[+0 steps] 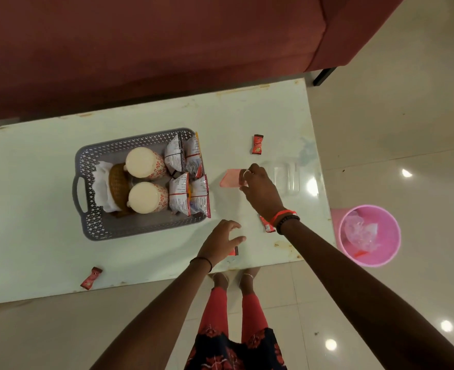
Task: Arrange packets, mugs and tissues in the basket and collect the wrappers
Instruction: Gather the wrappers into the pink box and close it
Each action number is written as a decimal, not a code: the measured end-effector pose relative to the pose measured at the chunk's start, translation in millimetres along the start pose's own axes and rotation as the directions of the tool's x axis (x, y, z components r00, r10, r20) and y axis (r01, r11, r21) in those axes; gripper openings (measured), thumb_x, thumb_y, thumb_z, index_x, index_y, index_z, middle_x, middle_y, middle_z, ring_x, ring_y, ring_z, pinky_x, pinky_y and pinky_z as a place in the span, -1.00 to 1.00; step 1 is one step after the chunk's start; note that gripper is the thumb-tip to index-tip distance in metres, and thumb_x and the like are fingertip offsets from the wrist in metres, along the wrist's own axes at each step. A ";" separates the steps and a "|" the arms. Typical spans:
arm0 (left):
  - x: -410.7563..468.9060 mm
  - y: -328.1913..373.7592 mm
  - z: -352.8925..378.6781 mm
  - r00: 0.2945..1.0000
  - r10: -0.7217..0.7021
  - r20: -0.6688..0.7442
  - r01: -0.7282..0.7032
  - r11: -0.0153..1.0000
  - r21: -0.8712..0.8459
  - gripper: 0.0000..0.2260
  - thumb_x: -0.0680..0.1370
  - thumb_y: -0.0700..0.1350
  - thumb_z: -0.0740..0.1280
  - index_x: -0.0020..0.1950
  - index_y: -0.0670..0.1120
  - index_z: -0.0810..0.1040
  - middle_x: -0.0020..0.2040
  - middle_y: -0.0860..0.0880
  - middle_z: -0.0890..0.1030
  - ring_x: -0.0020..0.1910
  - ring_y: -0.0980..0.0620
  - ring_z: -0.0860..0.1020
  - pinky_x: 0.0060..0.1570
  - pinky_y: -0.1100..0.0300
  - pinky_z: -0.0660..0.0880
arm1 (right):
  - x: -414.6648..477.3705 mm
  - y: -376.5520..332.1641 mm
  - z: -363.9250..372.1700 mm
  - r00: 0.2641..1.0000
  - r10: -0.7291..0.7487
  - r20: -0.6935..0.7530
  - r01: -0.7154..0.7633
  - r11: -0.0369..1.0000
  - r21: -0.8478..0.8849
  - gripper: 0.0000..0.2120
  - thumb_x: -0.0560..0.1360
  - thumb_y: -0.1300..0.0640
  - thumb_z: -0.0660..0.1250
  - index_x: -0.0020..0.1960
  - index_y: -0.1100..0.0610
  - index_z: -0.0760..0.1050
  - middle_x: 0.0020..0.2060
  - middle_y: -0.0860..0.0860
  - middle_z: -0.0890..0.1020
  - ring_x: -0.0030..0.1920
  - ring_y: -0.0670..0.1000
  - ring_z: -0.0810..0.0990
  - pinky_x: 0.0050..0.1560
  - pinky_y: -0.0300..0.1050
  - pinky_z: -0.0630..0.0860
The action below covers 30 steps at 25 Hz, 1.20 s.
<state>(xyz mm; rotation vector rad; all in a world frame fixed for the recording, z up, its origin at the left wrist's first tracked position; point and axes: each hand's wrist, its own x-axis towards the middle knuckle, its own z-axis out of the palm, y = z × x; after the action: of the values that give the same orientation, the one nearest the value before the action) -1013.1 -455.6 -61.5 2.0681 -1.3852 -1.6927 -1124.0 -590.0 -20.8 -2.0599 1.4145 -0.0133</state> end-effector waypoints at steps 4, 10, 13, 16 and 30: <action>1.3 -19.4 -3.3 0.985 0.146 0.092 -0.168 0.938 0.303 -0.59 0.45 -0.06 0.42 0.26 -0.04 0.41 0.27 -0.03 0.43 0.24 0.00 0.45 0.20 0.12 0.49 | 3.9 5.5 28.1 0.992 -0.067 0.104 0.072 0.997 -0.039 -0.80 0.54 0.29 0.26 0.16 0.24 0.48 0.11 0.17 0.49 0.09 0.13 0.50 0.01 -0.02 0.57; 10.1 -27.3 -8.8 0.969 0.214 0.127 -0.247 0.758 0.604 -0.67 0.42 -0.08 0.43 0.09 -0.12 0.43 0.09 -0.09 0.46 0.06 -0.06 0.45 0.09 0.15 0.44 | -23.6 33.0 40.4 0.990 0.139 0.006 -0.138 0.989 -0.049 -0.79 0.55 0.32 0.15 0.14 0.26 0.46 -0.02 0.16 0.53 -0.03 0.14 0.56 -0.16 -0.06 0.55; 15.7 -26.6 -12.5 0.963 0.218 0.160 -0.268 0.691 0.672 -0.74 0.43 -0.06 0.40 0.05 -0.12 0.46 0.05 -0.08 0.48 0.05 -0.06 0.46 0.04 0.14 0.39 | -51.2 52.1 49.5 0.979 0.197 0.057 -0.189 0.973 -0.131 -0.67 0.59 0.20 0.15 0.35 0.21 0.34 0.10 0.18 0.48 0.07 0.14 0.53 -0.10 -0.04 0.59; 20.1 -25.0 -13.5 0.965 0.189 0.182 -0.262 0.657 0.707 -0.80 0.48 -0.06 0.34 0.04 -0.12 0.54 0.08 -0.08 0.52 0.12 -0.06 0.47 0.09 0.12 0.37 | -65.3 61.8 59.2 0.970 0.214 0.118 -0.192 0.965 -0.177 -0.67 0.61 0.17 0.11 0.37 0.17 0.30 0.13 0.16 0.44 0.06 0.12 0.52 -0.12 -0.05 0.61; 16.4 -6.0 -12.5 0.988 0.082 0.131 -0.144 0.791 0.595 -0.80 0.53 -0.15 0.23 -0.10 -0.24 0.58 -0.01 -0.17 0.57 -0.04 -0.12 0.55 -0.10 0.13 0.42 | -51.7 53.6 29.0 0.982 0.178 0.061 -0.187 0.889 0.418 -0.90 0.55 0.23 0.27 0.02 0.22 0.52 -0.07 0.07 0.50 -0.26 0.02 0.60 -0.21 -0.22 0.60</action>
<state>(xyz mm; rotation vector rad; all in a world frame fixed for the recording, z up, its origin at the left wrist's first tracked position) -1000.3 -469.1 -72.3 2.1287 -2.2771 -1.4367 -1180.7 -544.2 -53.7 -1.5634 1.4403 -0.2024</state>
